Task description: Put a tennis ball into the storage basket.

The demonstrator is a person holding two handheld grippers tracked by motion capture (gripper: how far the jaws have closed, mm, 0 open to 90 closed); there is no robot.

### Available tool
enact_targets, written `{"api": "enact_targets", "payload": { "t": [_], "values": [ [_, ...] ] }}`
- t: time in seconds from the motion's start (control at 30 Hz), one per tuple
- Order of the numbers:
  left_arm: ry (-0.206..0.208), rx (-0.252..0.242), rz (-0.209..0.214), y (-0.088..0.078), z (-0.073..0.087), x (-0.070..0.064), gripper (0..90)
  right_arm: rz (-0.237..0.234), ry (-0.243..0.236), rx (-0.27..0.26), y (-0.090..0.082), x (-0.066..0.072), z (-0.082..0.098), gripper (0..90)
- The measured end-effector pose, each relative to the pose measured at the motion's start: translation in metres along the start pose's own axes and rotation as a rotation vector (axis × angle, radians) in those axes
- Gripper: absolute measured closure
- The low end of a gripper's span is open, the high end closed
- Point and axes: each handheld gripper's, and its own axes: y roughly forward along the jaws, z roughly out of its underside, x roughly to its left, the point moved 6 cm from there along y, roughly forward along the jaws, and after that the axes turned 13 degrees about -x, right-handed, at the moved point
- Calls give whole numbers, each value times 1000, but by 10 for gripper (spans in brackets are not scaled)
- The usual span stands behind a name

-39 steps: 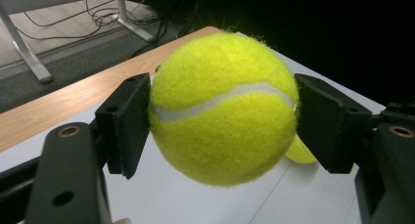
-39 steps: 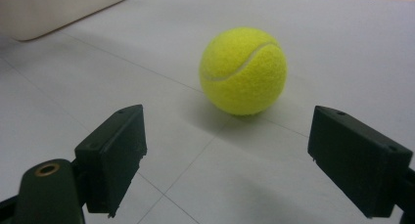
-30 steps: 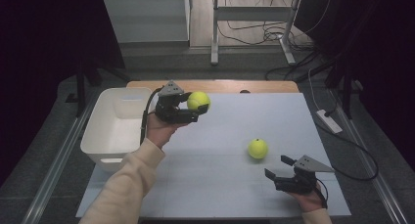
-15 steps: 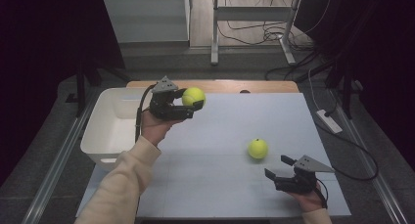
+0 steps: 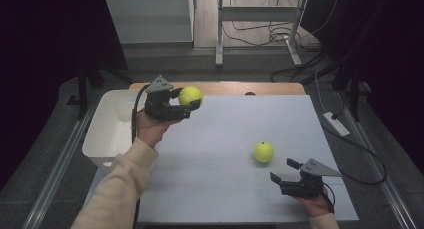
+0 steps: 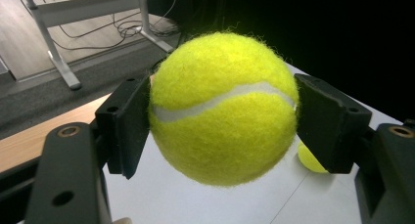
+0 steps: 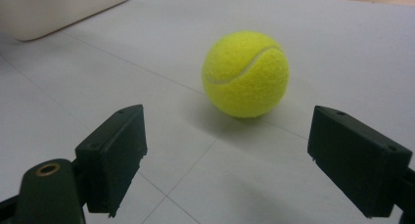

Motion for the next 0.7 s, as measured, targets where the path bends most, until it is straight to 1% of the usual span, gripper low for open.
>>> {"api": "enact_targets", "payload": {
  "t": [0.17, 0.7],
  "values": [
    [-8, -4, -12, -3, -1, 5, 270, 1, 0, 0, 0, -1, 0, 148],
    [-14, -10, -52, -12, -1, 19, 270, 2, -3, 2, 0, -1, 1, 149]
  ]
}}
